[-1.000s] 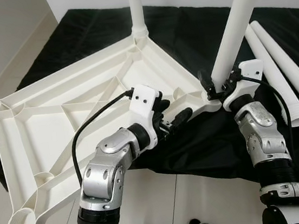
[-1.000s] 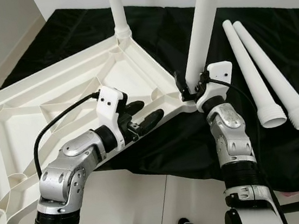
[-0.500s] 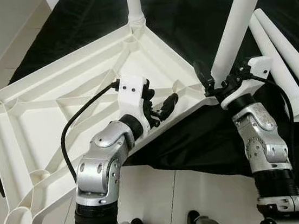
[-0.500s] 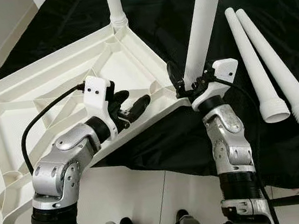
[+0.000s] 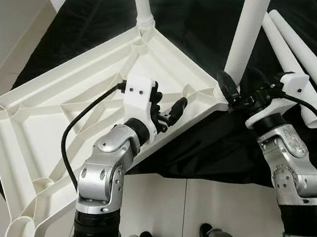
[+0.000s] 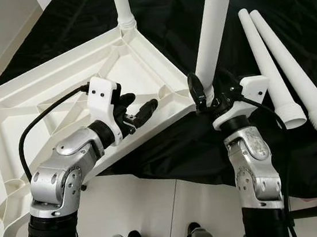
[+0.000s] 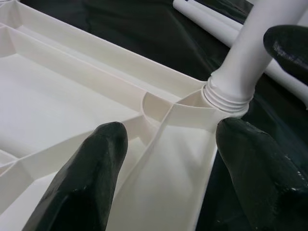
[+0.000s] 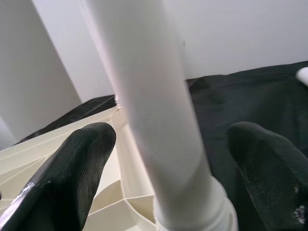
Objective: Building children table
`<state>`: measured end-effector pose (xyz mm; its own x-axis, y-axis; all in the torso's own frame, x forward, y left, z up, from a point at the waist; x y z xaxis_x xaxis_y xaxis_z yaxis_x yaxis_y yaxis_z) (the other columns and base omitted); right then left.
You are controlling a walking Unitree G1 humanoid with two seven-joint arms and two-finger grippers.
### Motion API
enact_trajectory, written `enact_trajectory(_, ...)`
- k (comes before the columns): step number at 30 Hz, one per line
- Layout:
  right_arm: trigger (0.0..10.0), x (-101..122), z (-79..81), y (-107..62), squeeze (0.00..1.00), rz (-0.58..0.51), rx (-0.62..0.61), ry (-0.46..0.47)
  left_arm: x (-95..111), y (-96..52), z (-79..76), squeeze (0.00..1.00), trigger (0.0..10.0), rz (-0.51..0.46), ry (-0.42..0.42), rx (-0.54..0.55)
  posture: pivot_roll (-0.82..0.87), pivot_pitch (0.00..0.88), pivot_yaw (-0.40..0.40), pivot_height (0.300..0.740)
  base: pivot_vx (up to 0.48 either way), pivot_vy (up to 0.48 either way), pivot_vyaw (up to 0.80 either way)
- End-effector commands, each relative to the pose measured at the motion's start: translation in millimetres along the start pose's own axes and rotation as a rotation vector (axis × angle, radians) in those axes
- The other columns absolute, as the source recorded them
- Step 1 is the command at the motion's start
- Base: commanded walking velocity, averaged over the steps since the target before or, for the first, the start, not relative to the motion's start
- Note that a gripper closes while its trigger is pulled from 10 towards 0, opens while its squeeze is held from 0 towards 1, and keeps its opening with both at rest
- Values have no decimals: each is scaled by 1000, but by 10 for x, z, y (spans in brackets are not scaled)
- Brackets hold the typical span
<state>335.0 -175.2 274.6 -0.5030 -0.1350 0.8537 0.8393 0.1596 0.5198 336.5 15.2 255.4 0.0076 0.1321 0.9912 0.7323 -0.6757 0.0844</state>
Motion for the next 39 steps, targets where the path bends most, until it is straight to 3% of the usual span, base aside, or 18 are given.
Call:
enact_trajectory(1,10000,38,19,-35,0,-8,-12,14,-108,-12,-93,0,10000,46,-3,-73,-121,230,107,740,0,0,0)
enact_trajectory(5,10000,86,44,-56,0,-15,-20,21,-275,-36,-110,0,10000,121,24,-93,-125,225,115,740,0,0,0)
enact_trajectory(7,10000,167,60,-93,0,-30,-26,28,-466,-43,-20,0,10000,204,29,-49,-132,218,124,740,0,0,0)
enact_trajectory(9,10000,203,51,-116,0,-35,-30,34,-522,-38,-6,0,10000,233,30,-48,-131,218,124,740,0,0,0)
enact_trajectory(11,10000,222,45,-131,0,-36,-30,35,-553,-37,-20,0,10000,254,21,-62,-131,218,124,740,0,0,0)
enact_trajectory(12,10000,235,13,-152,0,-33,-41,35,-610,-55,-108,0,10000,280,86,-123,-133,215,122,740,0,0,0)
enact_trajectory(20,10000,280,-27,-184,0,-28,-56,22,-780,-98,-279,0,10000,361,123,-223,-136,212,122,740,0,0,0)
enact_trajectory(26,10000,317,6,-177,0,-32,-48,23,-873,-83,-268,0,10000,402,134,-215,-143,206,125,740,0,0,0)
enact_trajectory(39,10000,405,8,-189,0,-39,-40,20,-1030,9,-15,0,10000,485,119,-66,-165,184,128,740,0,0,0)
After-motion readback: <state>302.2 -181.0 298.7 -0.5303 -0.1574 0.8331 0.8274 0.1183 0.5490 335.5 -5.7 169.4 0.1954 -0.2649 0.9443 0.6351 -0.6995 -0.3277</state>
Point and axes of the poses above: a point about 5 cm out from each wrist's last joint towards the gripper, its own y axis pointing out of the wrist towards the gripper, its own x axis along the axis of the wrist's last joint, z = x × y, the point moved 6 cm from there along y, pointing out of the wrist towards the gripper, and after that the axes turned 6 degrees about -y, right-handed, at the moved point
